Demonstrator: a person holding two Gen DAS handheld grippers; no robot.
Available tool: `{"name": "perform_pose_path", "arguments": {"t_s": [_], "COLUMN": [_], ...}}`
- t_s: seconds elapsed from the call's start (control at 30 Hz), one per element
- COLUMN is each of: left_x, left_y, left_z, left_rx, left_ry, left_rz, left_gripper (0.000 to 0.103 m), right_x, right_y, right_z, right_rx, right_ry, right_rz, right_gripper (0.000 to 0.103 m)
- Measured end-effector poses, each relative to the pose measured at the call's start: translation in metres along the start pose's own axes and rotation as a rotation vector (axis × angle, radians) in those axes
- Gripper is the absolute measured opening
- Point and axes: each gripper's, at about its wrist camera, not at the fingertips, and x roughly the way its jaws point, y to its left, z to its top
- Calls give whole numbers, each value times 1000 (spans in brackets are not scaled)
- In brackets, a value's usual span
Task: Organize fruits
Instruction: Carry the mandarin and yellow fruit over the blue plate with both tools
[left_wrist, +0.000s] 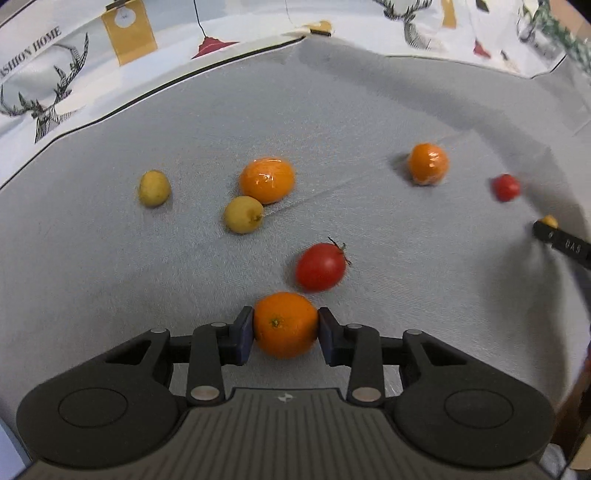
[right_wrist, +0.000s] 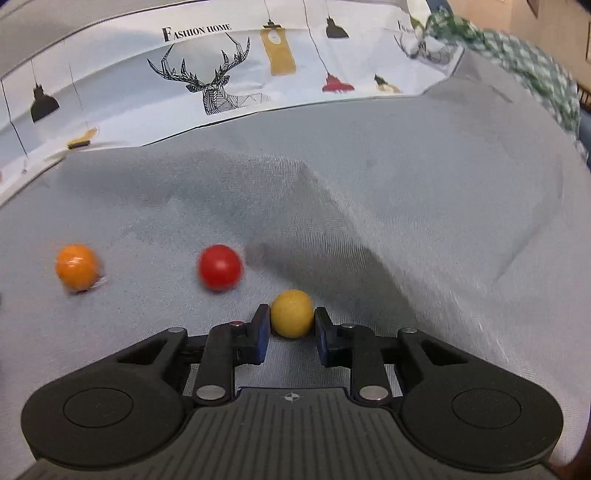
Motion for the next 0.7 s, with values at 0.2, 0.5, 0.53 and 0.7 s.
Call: {"name": "perform_pose_path", "arguments": {"t_s": [0.2,0.5,0.53,0.7], "left_x": [-46,-162,-176,-241], "left_y": [8,32,35,64], "left_z": [-21,-73,-81,-130], "left_rx": [-19,-97,-105,-172], "left_ry": [-41,-105,-113,-142], "left_rz": [-1,17,28,65], "left_gripper": [40,40,40,40], "right_x": [-53,-159,-172,-238], "right_y": [-13,36,45,86], "right_z": [-11,-33,-37,-58], "right_rx": [81,41,19,-83], "right_ry": [18,-7,-9,-16], "right_rz": [98,333,365,528], "right_gripper": [26,26,26,26]}}
